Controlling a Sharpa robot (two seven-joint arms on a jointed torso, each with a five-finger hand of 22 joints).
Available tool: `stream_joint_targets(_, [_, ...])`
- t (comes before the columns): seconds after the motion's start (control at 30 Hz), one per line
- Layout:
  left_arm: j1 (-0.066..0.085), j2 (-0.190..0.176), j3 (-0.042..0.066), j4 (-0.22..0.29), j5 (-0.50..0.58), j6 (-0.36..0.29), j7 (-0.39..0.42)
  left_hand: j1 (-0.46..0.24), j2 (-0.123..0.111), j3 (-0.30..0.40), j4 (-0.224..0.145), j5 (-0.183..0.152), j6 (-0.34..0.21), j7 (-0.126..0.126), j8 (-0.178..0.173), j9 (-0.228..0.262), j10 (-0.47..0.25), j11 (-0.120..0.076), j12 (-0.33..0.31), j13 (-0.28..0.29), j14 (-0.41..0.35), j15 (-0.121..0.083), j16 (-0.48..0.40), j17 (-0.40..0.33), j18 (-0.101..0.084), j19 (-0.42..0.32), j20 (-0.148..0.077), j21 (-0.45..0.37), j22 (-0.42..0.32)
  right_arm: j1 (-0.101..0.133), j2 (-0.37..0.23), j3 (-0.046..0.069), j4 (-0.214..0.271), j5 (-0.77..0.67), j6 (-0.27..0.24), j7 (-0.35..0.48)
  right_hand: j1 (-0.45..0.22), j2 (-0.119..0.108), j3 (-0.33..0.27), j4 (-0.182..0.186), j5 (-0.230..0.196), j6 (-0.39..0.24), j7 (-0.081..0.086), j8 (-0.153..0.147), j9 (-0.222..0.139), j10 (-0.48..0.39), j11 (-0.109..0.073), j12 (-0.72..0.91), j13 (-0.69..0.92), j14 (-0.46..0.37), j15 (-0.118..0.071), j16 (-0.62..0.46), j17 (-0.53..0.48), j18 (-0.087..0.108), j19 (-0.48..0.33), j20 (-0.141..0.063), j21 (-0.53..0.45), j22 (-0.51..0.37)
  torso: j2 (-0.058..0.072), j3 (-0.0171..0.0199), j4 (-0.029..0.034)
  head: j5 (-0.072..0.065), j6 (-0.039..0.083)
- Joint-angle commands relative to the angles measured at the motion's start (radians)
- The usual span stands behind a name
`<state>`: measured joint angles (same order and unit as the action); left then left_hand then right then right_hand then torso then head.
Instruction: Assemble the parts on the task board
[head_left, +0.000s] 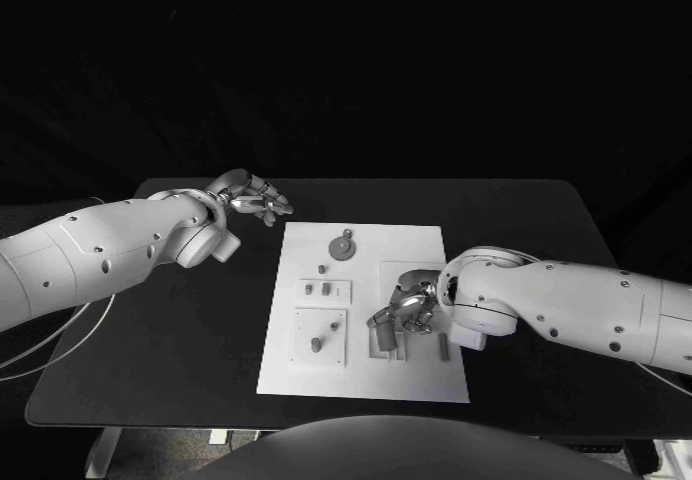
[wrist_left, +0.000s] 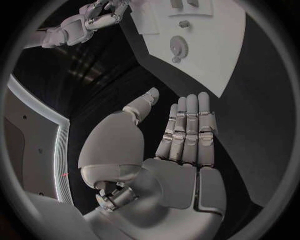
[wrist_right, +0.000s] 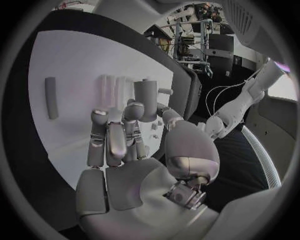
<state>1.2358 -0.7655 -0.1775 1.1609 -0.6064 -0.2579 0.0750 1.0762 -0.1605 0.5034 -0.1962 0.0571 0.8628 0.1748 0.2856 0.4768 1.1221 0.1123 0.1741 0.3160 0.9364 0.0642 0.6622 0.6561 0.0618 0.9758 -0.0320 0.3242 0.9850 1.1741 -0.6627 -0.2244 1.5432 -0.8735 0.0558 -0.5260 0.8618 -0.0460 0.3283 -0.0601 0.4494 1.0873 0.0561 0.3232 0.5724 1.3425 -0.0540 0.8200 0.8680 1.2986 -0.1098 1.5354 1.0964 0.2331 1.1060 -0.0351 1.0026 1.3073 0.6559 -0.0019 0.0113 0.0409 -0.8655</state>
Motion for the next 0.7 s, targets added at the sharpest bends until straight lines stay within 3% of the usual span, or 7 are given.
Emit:
stream_joint_targets(0.03, [0.001,0.002,0.001,0.002,-0.003,0.009,0.002,-0.007,-0.002,0.002,0.006,-0.001,0.006,0.0,0.005,-0.001,0.005,0.003,-0.002,0.002,0.007,0.0,-0.006,0.002,0.014,0.005,-0.003,-0.005,0.001,-0.001,0.009,-0.001,-0.004,-0.002,0.004,-0.006,-0.012,0.0,0.22,-0.213,-0.006,0.004,0.002,-0.005,-0.001,-0.007,0.0,0.005,-0.002,-0.009,0.001,-0.006,-0.003,0.029,0.005,0.0,0.002,0.007,0.0,0.0007,-0.0005,0.002,-0.002])
stream_joint_targets(0.43, [0.001,0.001,0.001,0.003,-0.004,0.006,0.002,-0.007,-0.002,0.002,0.007,-0.001,0.006,0.0,0.005,-0.001,0.005,0.003,-0.002,0.002,0.007,0.0,-0.006,0.002,0.014,0.005,-0.003,-0.005,0.001,-0.002,0.02,-0.008,-0.018,-0.023,0.024,-0.021,-0.049,-0.027,0.224,-0.176,-0.065,0.003,0.003,-0.012,0.002,-0.013,0.001,0.007,-0.007,-0.014,0.0,-0.01,-0.006,0.029,0.003,-0.002,0.0,0.006,0.0,0.0013,-0.0013,0.007,-0.006])
stream_joint_targets(0.7, [0.001,0.0,0.001,0.003,-0.004,0.006,0.001,-0.008,-0.002,0.002,0.008,-0.001,0.006,0.0,0.006,-0.001,0.005,0.003,-0.002,0.002,0.007,0.0,-0.007,0.003,0.014,0.005,-0.003,-0.005,0.002,-0.003,0.022,-0.012,-0.026,-0.025,0.039,-0.029,-0.08,-0.042,0.225,-0.142,-0.146,0.001,0.004,-0.018,0.006,-0.019,0.002,0.01,-0.011,-0.02,-0.001,-0.013,-0.008,0.029,-0.001,-0.002,-0.001,0.007,0.0,0.0013,-0.0013,0.007,-0.007])
